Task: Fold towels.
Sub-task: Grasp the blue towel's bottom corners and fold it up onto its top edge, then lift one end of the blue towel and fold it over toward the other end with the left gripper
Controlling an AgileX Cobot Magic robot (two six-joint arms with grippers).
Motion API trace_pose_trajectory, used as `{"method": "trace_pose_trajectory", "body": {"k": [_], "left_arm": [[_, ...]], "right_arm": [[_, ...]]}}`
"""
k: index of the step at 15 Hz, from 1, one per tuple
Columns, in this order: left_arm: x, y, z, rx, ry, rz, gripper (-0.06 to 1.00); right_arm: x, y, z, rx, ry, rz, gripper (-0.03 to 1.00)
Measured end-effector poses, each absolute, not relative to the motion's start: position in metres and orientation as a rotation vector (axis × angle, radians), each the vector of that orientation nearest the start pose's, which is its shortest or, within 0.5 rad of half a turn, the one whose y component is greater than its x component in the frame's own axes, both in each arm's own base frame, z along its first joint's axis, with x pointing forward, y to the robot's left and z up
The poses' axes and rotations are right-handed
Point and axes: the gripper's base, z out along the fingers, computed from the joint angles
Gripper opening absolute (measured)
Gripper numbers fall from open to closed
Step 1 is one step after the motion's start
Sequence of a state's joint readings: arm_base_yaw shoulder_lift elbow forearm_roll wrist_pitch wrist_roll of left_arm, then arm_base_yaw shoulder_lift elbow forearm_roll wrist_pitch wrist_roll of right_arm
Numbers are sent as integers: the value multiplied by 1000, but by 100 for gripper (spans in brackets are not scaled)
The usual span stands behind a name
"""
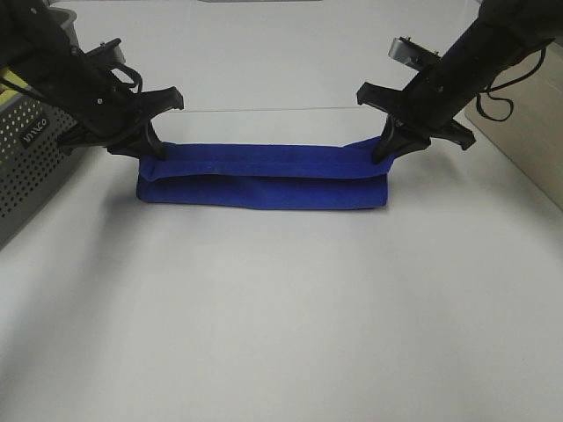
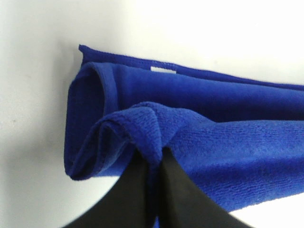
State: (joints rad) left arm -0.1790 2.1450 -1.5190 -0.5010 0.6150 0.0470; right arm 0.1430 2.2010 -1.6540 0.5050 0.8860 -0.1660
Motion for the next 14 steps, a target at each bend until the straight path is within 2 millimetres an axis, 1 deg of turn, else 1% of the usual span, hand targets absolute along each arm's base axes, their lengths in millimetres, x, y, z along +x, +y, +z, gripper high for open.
{"method": "trace_pose_trajectory", "body": {"k": [3,4,5,6,7,8,9,10,11,13,14], "left_arm": [[448,-106,130,-242,2687,-560,4],[451,-107,123,-250,2693,-560,7],[452,-107,121,-254,2692,-564,13],[454,-108,123,-253,2685,-567,23],[459,-108,129,-234,2658,-569,43],[462,-109,133,-209,2641,-568,57],[464,-109,135,-200,2634,-568,63],[465,-109,138,-178,2627,-556,70],[464,-108,142,-146,2625,-529,75],[463,-106,149,-80,2632,-482,77],[461,-105,148,-63,2651,-471,77]], "right_arm": [[450,99,134,-28,2895,614,0],[450,99,126,-20,2913,614,5],[450,99,120,-2,2927,615,15],[450,99,115,16,2940,616,28],[450,99,114,24,2943,622,53],[450,99,114,29,2942,629,68],[450,99,116,29,2939,629,71],[449,99,121,17,2939,630,78],[447,99,128,-2,2940,623,79],[444,96,141,-61,2949,580,80],[442,94,146,-76,2955,552,80]]}}
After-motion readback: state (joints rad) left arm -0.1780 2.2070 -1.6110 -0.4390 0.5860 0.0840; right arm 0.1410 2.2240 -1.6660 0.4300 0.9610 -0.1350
